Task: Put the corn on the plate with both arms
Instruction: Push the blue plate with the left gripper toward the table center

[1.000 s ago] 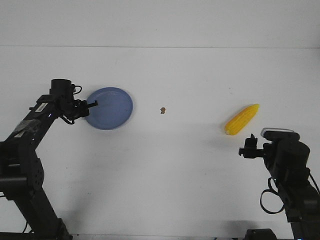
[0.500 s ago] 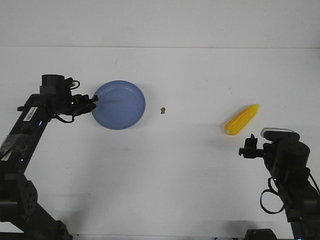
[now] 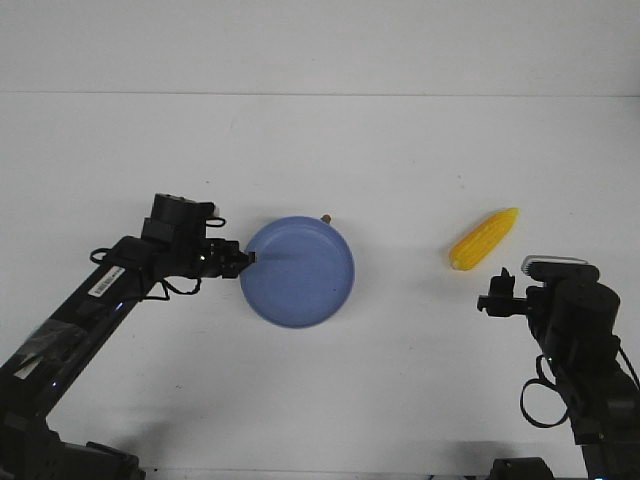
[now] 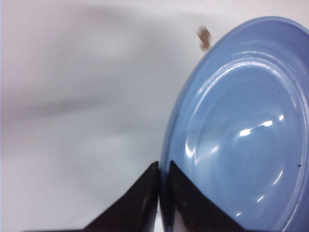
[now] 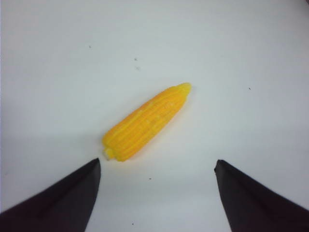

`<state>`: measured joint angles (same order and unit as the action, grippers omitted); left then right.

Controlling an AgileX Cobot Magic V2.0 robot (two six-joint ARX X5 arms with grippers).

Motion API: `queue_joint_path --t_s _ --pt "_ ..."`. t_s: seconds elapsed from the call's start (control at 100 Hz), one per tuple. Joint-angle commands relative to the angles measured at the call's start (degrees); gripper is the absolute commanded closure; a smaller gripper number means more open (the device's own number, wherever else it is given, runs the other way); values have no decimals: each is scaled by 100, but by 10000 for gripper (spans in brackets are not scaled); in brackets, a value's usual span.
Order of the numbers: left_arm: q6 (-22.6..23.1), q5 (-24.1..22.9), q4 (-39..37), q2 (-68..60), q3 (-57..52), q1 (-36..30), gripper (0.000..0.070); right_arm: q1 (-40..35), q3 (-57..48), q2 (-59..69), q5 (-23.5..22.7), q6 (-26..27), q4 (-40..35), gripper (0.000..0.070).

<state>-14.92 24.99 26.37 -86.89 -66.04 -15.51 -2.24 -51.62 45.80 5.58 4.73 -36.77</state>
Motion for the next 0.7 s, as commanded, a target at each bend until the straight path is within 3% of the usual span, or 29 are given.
queue_joint_path --t_s 0.0,0.18,0.69 --pt "-249 59 -146 -46 184 -170 695 0 -109 33 -15 42 74 198" --pt "-555 59 -710 -50 782 -492 695 0 -109 33 -17 42 72 198" --pt "-518 -203 -831 -321 927 -688 685 0 -109 33 -17 42 72 198"
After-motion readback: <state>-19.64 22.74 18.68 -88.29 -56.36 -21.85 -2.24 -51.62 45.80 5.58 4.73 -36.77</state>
